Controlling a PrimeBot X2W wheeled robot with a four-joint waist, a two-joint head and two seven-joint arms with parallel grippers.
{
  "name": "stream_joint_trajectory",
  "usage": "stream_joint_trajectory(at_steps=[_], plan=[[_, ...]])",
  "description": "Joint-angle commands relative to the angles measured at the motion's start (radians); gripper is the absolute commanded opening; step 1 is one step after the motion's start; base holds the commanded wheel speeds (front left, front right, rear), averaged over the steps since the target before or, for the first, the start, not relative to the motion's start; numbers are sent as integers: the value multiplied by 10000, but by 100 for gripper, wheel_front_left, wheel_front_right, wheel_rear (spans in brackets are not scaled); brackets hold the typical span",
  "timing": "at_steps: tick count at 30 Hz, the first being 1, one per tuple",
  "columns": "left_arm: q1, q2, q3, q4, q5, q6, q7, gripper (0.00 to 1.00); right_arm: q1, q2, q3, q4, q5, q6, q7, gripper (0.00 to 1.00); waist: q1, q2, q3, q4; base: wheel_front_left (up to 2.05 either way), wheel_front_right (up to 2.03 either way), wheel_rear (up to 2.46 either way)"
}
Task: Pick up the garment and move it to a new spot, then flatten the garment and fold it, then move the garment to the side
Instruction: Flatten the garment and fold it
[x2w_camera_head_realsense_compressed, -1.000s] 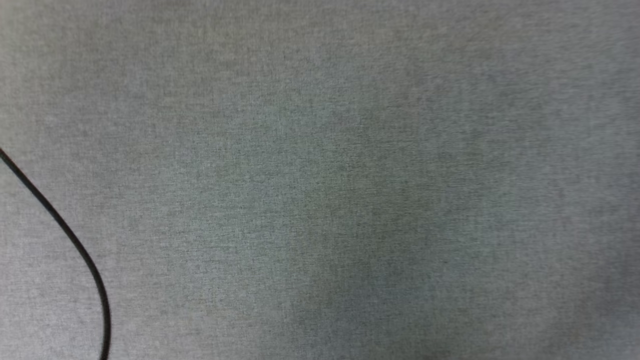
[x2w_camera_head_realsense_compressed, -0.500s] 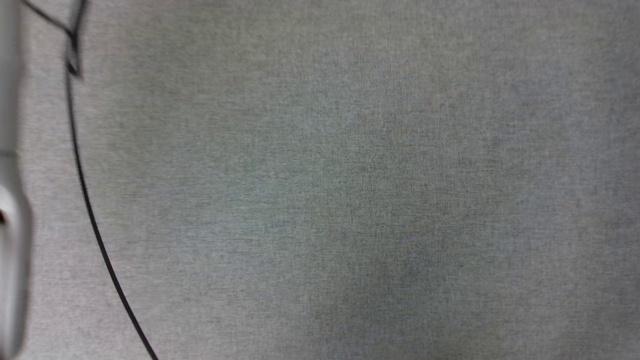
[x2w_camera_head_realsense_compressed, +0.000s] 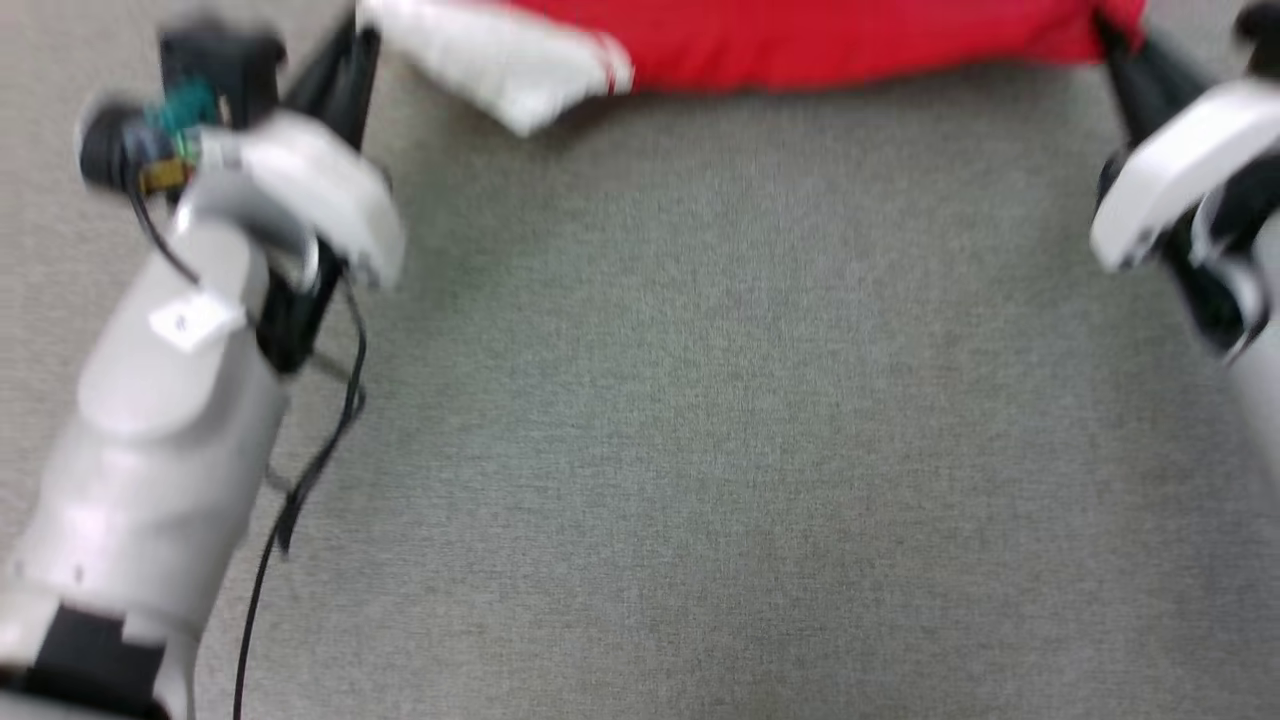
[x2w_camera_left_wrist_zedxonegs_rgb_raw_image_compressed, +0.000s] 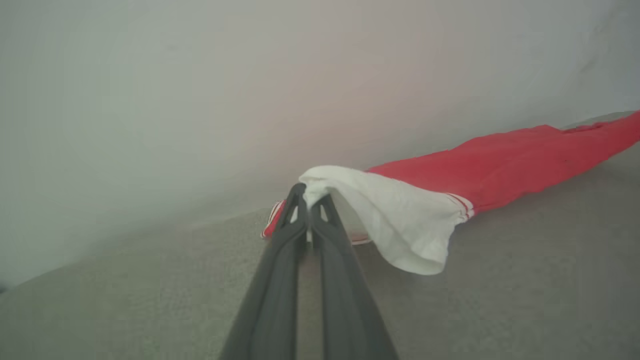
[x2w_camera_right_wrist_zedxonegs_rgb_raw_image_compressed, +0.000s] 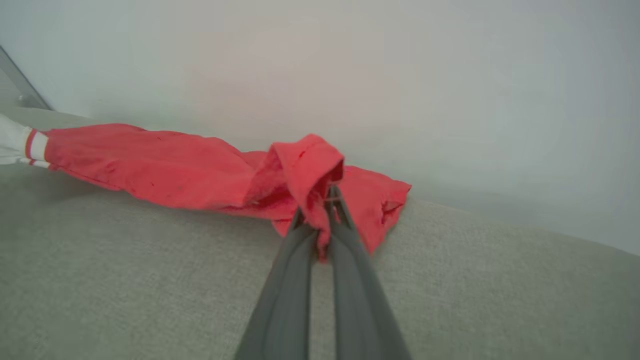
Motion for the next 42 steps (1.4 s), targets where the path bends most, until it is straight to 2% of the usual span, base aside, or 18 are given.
stream_joint_trajectory(at_steps=[1, 9, 17, 25, 35, 42], plan=[[631, 167, -29, -167, -87, 17, 88, 0, 498, -24, 104, -54, 180, -7, -143, 0, 2, 0, -660, 86, 0, 0, 0], [4148, 991, -307, -1569, -655, 84, 950, 0, 2949, -483, 908, -630, 1283, -7, -78, 0, 2, 0, -1974, 188, 0, 0, 0], [7280, 1692, -417, -4363, -1412, 731, 2156, 0, 5006, -1186, 1097, -1235, 2270, -7, 79, 0, 2, 0, -2854, 201, 0, 0, 0], [9873, 2929, -486, -7501, -2165, 1377, 3665, 0, 6627, -1718, 1110, -2045, 3024, -7, 299, 0, 2, 0, -3546, 100, 0, 0, 0], [12048, 4122, -592, -10133, -3041, 1936, 4970, 0, 8488, -2567, 779, -3107, 3700, -7, 576, 0, 2, 0, -4000, 68, 0, 0, 0], [12744, 4132, -873, -10695, -3091, 2104, 5024, 0, 9455, -3165, 467, -4059, 4210, -7, 1039, 0, 2, 0, -3924, -26, 0, 0, 0]])
